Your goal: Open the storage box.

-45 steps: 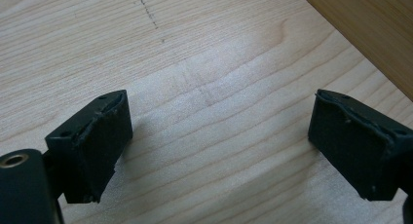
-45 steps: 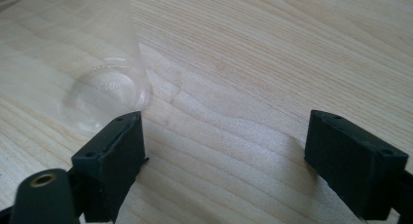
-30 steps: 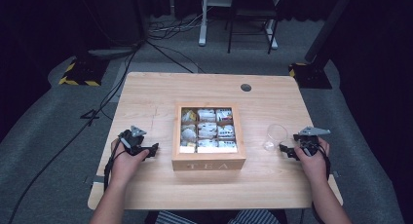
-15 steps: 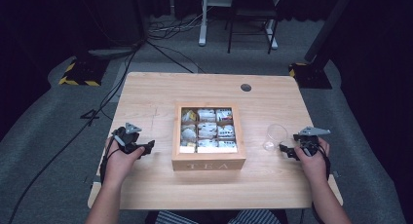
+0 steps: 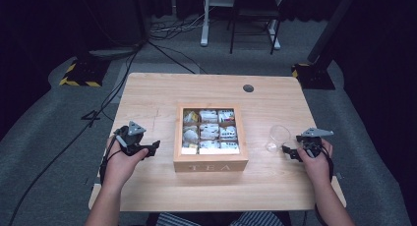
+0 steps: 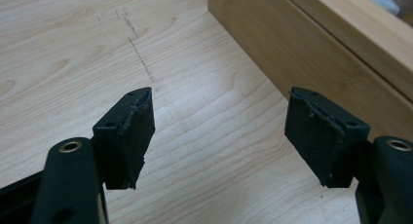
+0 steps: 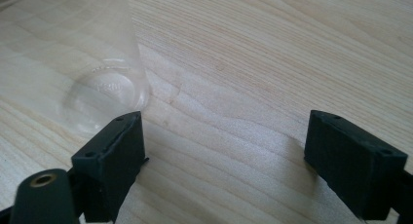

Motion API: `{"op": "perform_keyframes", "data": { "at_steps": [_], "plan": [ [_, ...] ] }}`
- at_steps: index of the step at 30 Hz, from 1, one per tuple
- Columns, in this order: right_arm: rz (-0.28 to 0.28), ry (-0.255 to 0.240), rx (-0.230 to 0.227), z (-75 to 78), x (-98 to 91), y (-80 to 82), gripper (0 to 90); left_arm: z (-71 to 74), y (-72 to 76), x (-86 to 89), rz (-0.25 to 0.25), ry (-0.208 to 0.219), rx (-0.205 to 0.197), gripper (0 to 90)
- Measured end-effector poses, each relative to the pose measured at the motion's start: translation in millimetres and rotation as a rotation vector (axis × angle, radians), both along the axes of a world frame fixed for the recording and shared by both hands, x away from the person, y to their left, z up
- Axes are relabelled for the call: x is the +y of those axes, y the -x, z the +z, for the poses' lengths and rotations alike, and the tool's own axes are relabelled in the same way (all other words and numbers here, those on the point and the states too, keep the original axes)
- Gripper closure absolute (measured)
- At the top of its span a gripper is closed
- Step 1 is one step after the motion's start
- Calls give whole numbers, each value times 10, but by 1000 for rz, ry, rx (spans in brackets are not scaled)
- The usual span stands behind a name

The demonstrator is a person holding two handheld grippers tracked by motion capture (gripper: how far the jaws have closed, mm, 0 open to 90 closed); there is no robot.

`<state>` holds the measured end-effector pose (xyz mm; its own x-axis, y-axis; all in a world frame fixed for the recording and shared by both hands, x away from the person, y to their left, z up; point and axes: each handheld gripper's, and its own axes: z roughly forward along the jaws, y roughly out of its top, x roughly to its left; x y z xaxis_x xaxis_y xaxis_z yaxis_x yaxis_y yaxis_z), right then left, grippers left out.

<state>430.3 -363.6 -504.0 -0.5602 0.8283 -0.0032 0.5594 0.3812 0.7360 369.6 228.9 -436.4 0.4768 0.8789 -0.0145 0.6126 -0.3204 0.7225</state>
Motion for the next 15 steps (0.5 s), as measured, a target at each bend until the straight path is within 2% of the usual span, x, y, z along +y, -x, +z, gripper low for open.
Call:
{"op": "perform_keyframes", "data": {
  "at_steps": [8, 15],
  "plan": [
    [0, -1, 1, 0, 1, 0, 151, 135, 92, -173, -68, 15, -19, 272],
    [-1, -1, 1, 0, 1, 0, 151, 248, 186, -374, -171, 32, -24, 269]
  ]
}}
